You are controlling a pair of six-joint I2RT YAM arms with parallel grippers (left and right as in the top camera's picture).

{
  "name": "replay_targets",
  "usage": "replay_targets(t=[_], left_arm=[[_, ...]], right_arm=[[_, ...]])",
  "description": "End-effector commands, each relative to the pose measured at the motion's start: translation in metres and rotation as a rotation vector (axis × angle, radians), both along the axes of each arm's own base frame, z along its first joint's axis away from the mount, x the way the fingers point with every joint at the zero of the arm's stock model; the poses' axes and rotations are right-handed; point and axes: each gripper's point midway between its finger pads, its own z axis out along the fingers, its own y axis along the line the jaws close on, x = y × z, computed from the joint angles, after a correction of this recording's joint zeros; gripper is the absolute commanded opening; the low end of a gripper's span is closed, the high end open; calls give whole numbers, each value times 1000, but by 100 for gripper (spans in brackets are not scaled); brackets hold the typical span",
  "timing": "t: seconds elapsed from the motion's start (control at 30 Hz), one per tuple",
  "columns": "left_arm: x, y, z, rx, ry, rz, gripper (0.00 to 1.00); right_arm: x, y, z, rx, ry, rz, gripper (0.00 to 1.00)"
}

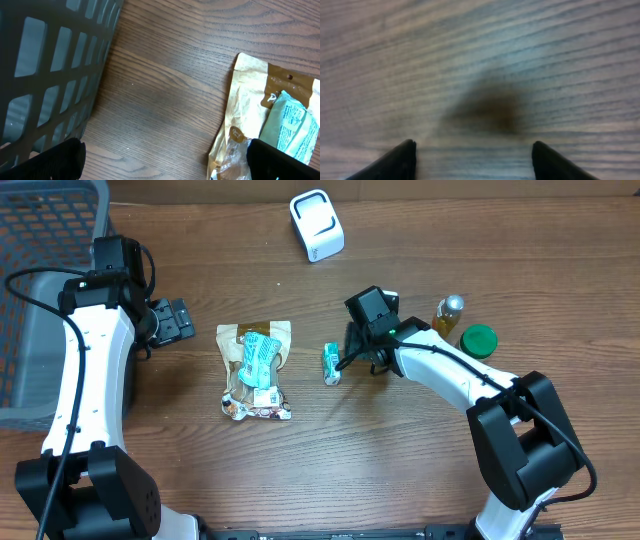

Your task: Scan the item barcode

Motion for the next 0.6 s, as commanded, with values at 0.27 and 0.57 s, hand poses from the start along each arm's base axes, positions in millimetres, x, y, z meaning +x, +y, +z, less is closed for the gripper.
replay_targets(t=[0.27,0.57], left_arm=[[3,3,12,20,-32,-6,100],[3,3,12,20,-32,-6,100]], right_arm=[[-17,-2,4,1,58,21,4],[-19,-3,3,-18,64,54,4]])
